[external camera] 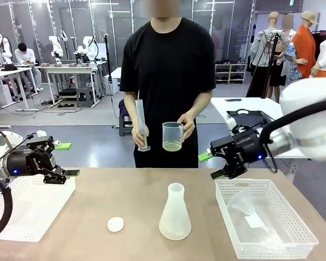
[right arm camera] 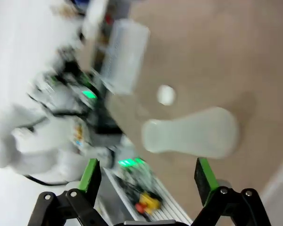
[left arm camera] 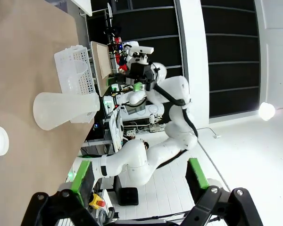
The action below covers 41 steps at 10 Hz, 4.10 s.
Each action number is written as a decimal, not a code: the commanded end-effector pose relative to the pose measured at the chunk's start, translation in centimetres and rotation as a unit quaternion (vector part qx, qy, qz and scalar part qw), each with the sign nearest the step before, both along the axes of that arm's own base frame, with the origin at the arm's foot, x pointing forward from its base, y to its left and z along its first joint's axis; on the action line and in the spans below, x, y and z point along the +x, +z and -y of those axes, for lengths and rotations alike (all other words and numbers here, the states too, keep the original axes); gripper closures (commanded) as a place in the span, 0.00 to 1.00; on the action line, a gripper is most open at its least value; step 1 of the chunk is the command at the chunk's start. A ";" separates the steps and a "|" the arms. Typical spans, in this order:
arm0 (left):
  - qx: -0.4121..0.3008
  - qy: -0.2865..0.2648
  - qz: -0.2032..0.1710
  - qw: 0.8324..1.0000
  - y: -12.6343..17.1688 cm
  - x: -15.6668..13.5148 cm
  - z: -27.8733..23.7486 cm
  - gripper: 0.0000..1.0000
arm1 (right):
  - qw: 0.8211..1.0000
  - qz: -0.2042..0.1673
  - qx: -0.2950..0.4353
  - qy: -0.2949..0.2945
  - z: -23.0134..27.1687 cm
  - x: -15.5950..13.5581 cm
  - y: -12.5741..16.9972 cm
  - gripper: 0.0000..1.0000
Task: Prepare the solutions needed for the experiment.
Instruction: Pick up the Plastic Funnel and insert it into the Big flask.
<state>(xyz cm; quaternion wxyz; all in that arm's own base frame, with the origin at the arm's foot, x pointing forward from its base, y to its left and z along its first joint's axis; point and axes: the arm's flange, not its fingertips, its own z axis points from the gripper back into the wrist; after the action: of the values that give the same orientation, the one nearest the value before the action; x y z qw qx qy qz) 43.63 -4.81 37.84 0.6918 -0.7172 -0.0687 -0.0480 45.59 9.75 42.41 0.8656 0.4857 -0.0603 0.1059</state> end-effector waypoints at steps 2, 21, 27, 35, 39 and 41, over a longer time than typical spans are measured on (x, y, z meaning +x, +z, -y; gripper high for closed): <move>-0.006 0.003 0.001 1.000 0.1 0.1 0.1 0.00 | 0.985 0.065 -0.138 0.078 4.2 3.5 4.9 0.00; -0.006 0.003 0.001 1.000 0.1 0.1 0.1 0.00 | 0.825 0.210 -0.328 0.410 1.7 8.0 -0.4 0.00; -0.006 0.003 0.001 1.000 0.1 0.1 0.1 0.00 | 0.698 0.271 -0.348 0.564 0.4 10.2 -1.4 0.00; -0.006 0.003 0.001 1.000 0.1 0.1 0.1 0.00 | 0.647 0.200 -0.266 0.686 -0.5 12.3 -3.1 0.00; -0.006 0.003 0.001 1.000 0.1 0.1 0.1 0.00 | 0.629 0.162 -0.244 0.721 -1.1 12.7 -5.8 0.00; -0.006 0.003 0.001 1.000 0.1 0.1 0.1 0.00 | 0.622 0.154 -0.232 0.732 -1.2 12.7 -7.0 0.00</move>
<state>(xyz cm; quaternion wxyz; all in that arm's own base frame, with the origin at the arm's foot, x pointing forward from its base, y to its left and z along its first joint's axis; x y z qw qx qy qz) 43.62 -4.79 37.79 0.6919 -0.7171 -0.0686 -0.0475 57.47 11.20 35.14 0.5824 0.1253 0.1989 0.7782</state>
